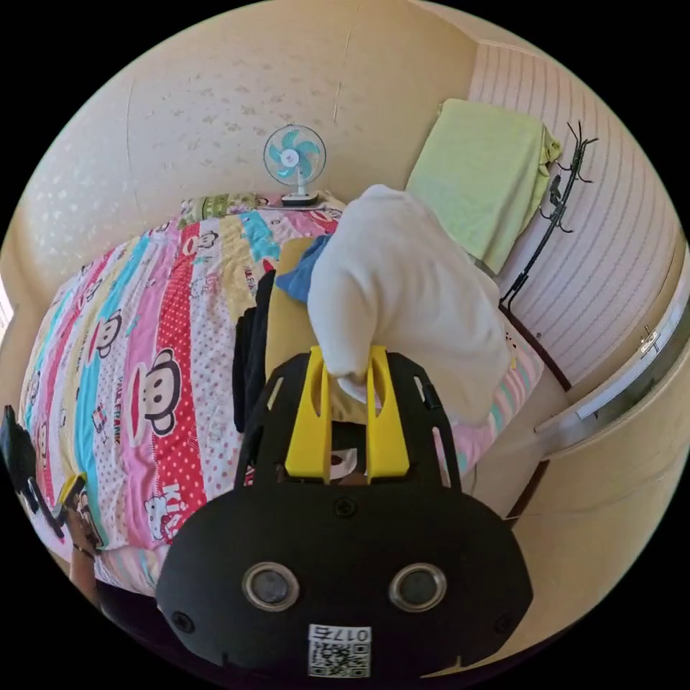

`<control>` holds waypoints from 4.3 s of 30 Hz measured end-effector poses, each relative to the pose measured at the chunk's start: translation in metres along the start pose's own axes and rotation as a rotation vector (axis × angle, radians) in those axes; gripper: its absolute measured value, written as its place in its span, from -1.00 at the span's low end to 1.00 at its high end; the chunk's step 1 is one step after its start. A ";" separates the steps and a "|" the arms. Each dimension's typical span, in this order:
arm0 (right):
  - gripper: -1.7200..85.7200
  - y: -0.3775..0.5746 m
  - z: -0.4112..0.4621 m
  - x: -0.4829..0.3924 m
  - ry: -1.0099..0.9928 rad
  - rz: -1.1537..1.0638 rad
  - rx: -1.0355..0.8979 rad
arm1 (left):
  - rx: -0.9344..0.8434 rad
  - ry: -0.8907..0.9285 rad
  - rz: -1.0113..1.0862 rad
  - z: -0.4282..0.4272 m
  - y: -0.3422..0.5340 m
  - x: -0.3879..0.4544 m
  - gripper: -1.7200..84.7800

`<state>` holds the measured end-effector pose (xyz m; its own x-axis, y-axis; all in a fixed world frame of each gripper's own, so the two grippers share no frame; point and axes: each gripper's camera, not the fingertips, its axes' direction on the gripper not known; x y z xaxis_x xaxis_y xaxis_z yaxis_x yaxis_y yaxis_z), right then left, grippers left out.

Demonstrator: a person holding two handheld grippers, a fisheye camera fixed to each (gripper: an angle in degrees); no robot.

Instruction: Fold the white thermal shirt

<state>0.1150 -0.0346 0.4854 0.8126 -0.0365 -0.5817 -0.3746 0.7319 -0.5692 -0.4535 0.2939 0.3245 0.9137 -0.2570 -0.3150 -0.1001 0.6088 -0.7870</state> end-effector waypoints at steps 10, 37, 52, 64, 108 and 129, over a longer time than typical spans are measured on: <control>-0.66 0.170 -0.060 -0.151 -0.810 -0.581 -0.080 | 0.011 0.019 -0.007 -0.012 0.002 -0.004 -0.59; -0.82 0.318 0.108 0.007 -1.426 -0.043 0.186 | 0.238 0.656 0.552 -0.232 0.090 0.119 -0.49; -0.69 0.320 0.104 0.002 -1.236 -0.071 0.148 | 0.430 0.838 -0.174 -0.307 0.108 -0.095 -0.73; -0.73 0.345 0.068 -0.142 -0.717 -0.530 -0.010 | 0.344 0.568 0.033 -0.367 0.122 -0.089 -0.62; -0.76 0.272 0.126 -0.037 -1.658 -0.217 0.197 | 0.160 0.586 0.596 -0.388 -0.010 0.060 -0.55; -0.81 0.225 0.101 -0.238 -0.570 -0.682 -0.170 | 0.795 0.581 -0.365 -0.524 0.091 -0.291 -0.84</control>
<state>-0.1182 0.2076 0.5542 0.9632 -0.0501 0.2641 0.2457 0.5627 -0.7893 -0.9351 0.0314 0.0665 0.4853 -0.7169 -0.5005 0.6234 0.6851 -0.3768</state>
